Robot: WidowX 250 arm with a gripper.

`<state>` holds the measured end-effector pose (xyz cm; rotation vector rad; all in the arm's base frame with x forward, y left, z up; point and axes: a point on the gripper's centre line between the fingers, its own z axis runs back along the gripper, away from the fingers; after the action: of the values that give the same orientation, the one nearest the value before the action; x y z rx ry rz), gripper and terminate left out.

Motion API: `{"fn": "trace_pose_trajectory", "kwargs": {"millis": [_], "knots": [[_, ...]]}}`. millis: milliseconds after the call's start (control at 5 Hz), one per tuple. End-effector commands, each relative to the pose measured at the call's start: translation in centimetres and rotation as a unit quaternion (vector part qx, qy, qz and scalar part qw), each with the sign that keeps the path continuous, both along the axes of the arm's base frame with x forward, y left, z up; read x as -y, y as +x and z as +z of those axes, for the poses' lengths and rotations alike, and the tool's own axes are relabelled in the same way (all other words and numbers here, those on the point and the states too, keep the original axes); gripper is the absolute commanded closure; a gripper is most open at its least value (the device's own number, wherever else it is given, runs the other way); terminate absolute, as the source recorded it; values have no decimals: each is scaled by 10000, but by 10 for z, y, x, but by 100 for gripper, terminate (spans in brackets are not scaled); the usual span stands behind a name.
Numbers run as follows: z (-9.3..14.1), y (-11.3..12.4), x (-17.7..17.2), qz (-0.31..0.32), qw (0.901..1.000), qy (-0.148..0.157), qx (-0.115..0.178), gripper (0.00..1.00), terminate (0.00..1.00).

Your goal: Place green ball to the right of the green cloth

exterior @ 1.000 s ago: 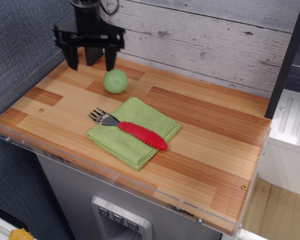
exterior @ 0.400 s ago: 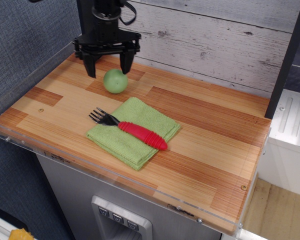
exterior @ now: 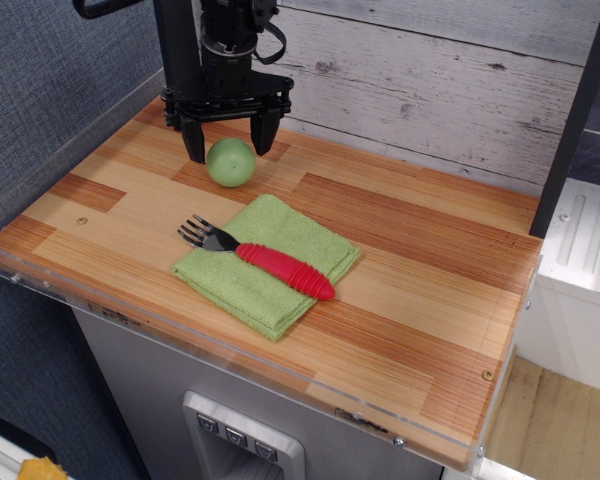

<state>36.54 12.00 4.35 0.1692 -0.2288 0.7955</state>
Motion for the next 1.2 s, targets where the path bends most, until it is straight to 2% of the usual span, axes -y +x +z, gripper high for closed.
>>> {"fn": "trace_pose_trajectory", "kwargs": {"millis": [0, 200, 400, 600, 1000], "knots": [[1, 12, -1, -31, 10000, -13, 24, 0, 0], [-6, 12, -1, -118, 9996, -136, -231, 0, 0], [-5, 12, -1, -100, 9996, -151, -238, 0, 0], [-4, 12, -5, -73, 9993, -232, -271, 100, 0], [9, 11, 0, -303, 9987, -89, -390, 100, 0]]}}
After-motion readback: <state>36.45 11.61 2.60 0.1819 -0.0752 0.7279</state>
